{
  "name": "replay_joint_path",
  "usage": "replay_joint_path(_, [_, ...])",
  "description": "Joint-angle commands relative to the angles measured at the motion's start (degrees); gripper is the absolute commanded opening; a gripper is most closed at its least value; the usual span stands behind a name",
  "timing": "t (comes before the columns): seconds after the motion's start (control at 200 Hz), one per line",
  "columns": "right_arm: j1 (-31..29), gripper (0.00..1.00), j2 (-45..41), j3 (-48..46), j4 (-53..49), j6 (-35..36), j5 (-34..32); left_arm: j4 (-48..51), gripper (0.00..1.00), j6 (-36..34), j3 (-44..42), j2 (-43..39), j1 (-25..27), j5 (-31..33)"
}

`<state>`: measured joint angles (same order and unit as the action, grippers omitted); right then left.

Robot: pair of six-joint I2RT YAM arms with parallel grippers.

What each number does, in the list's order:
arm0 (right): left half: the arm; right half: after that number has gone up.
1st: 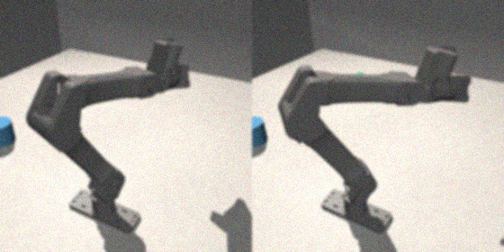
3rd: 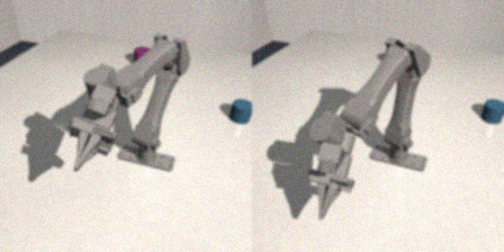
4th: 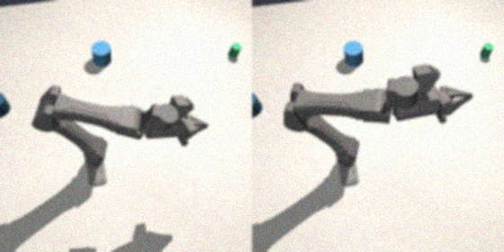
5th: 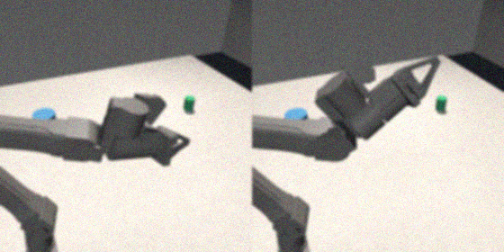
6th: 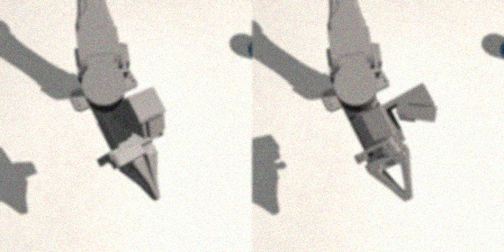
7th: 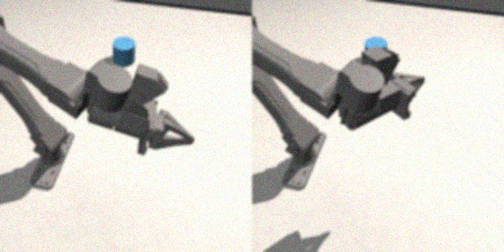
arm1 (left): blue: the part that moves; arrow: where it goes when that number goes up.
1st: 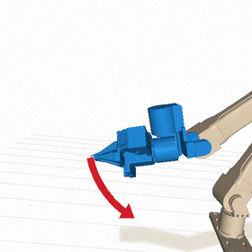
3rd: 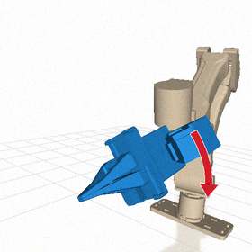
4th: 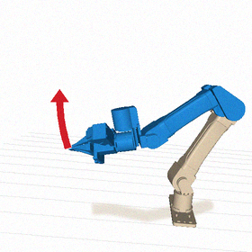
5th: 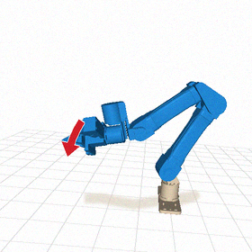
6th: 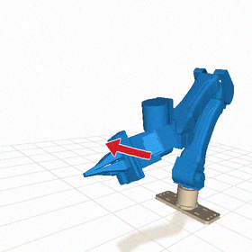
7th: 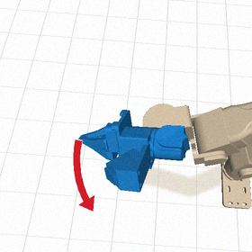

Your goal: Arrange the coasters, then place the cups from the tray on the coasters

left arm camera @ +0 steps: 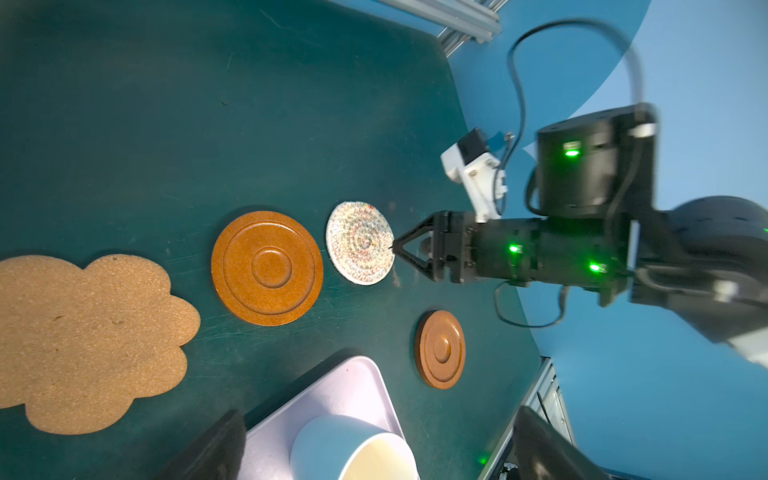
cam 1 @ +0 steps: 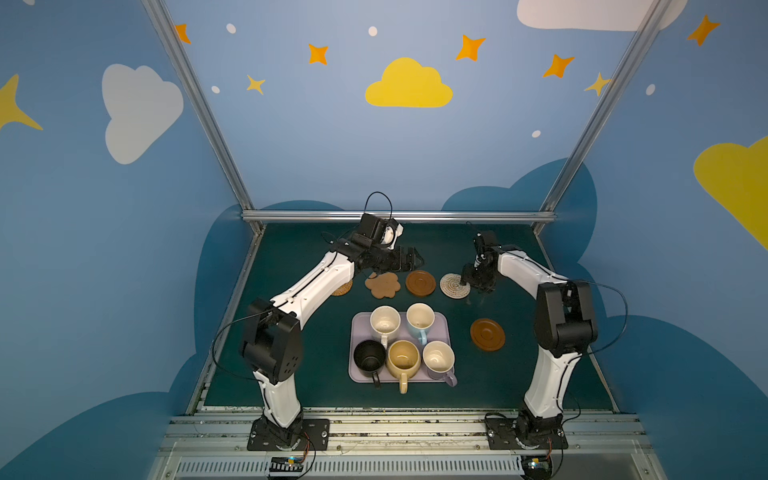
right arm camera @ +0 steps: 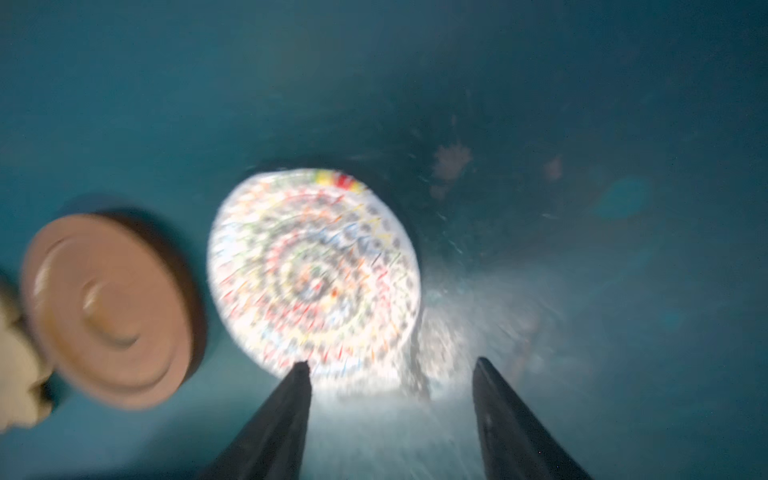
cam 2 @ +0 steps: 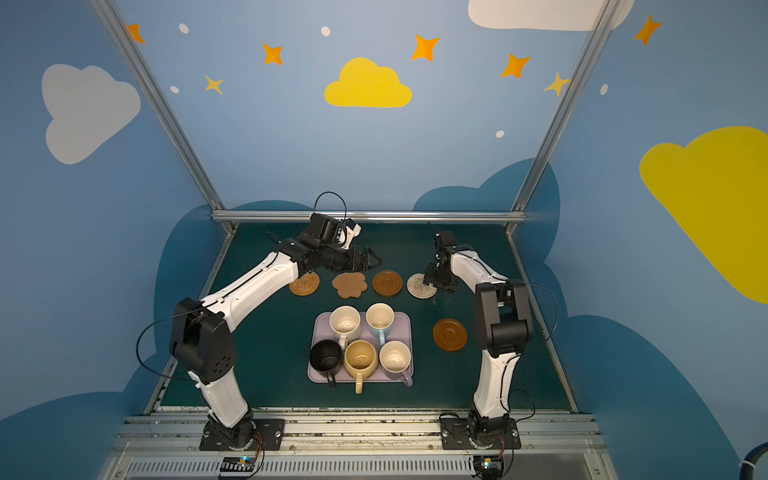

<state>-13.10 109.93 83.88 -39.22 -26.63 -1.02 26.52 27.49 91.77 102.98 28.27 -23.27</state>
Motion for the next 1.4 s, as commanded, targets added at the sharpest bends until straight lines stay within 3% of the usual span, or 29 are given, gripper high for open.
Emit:
replay_joint_path(0.0, [-0.4, 0.73, -7.6, -1.4, -2.2, 0.5, -2.6, 0.8, 1.0, 0.1, -1.2, -3.9, -0.1, 0.6])
replay_joint_path(0.055, [-0.6, 0.81, -10.9, -2.9, -1.9, 0.8, -2.9, 0.6, 1.0, -0.1, -1.9, -5.3, -0.1, 1.0])
replay_joint_path(0.215, [-1.5, 0.82, -22.3, -7.8, 0.0, 2.3, -0.9, 3.7, 1.0, -0.2, -2.2, -8.2, 0.4, 4.7])
replay_joint_path(0.345, [-1.7, 0.85, -31.7, -11.3, -0.4, 2.5, -0.9, 1.5, 1.0, 1.7, -5.4, -12.4, 0.5, 3.2])
replay_joint_path(0.471, [-1.2, 0.9, -38.5, -13.7, -3.3, -1.8, -2.0, -3.2, 1.0, 3.9, -9.0, -16.7, 0.2, -3.0])
replay_joint_path(0.571, [1.1, 0.91, -42.3, -16.4, -3.0, 1.9, 6.5, -10.5, 1.0, 8.4, -14.3, -19.1, -1.5, -9.9])
replay_joint_path(0.691, [3.9, 0.91, -44.8, -19.7, -3.8, 0.6, 13.0, -25.2, 0.97, 15.4, -22.6, -21.9, -3.8, -16.2])
replay_joint_path(0.816, [4.1, 0.91, -49.5, -24.7, -1.7, 0.3, 11.9, -19.4, 1.0, 9.9, -22.4, -24.6, -2.2, -10.6])
replay_joint_path(0.966, [4.1, 0.91, -48.9, -24.9, -7.7, 1.7, 12.7, -13.1, 1.0, 8.0, -21.5, -26.2, -0.7, -6.2])
replay_joint_path(1.201, [4.0, 0.91, -51.0, -34.0, -4.2, 1.4, 17.4, -5.9, 1.0, 5.7, -19.7, -26.2, 3.9, -5.0])
replay_joint_path(1.397, [2.9, 0.91, -50.0, -37.8, -4.8, 1.1, 13.2, 3.3, 1.0, 3.0, -17.0, -25.8, 8.6, 2.6])
